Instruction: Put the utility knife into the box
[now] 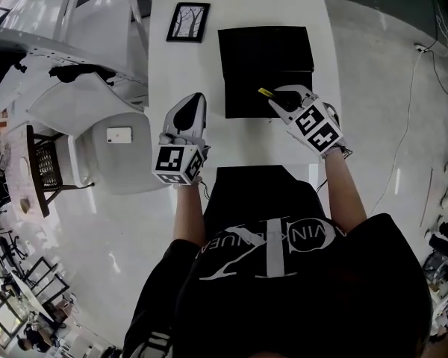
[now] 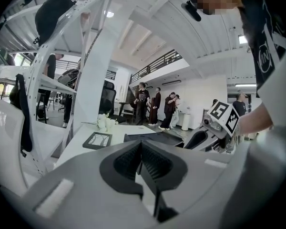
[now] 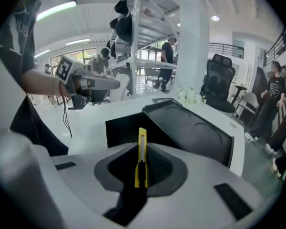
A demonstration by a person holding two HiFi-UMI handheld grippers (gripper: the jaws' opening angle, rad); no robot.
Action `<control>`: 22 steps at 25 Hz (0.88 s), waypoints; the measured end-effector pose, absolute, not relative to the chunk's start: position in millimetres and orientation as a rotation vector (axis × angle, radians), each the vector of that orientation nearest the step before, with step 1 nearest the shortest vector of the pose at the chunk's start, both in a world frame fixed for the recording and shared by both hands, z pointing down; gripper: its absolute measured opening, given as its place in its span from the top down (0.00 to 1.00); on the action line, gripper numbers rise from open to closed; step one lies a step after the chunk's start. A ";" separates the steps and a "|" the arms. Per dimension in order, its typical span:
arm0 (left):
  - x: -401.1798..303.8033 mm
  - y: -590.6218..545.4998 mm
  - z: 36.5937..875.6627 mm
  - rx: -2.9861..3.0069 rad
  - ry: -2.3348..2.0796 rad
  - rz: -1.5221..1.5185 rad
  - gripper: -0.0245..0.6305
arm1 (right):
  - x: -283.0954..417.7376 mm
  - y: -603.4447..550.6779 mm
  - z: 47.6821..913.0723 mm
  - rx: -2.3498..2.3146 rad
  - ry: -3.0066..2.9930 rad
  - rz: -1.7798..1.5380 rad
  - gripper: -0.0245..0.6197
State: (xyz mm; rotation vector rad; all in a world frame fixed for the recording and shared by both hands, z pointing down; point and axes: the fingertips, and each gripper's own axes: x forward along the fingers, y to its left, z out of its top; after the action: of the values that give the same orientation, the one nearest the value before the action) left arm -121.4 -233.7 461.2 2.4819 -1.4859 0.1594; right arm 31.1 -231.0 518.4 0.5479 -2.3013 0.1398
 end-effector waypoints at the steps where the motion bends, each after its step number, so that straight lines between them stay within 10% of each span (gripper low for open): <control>1: -121.0 -234.7 463.1 2.483 -1.474 0.168 0.94 | 30.6 -231.1 522.1 0.535 -2.279 0.130 0.87; 22: -139.2 -240.9 476.4 2.443 -1.448 0.184 0.94 | 9.6 -239.1 563.7 0.374 -2.106 0.128 0.87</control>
State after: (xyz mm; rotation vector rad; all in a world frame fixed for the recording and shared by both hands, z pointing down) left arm -139.2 -240.9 476.4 2.4430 -1.4483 0.1842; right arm 9.6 -239.1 563.7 0.3740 -2.1064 0.1280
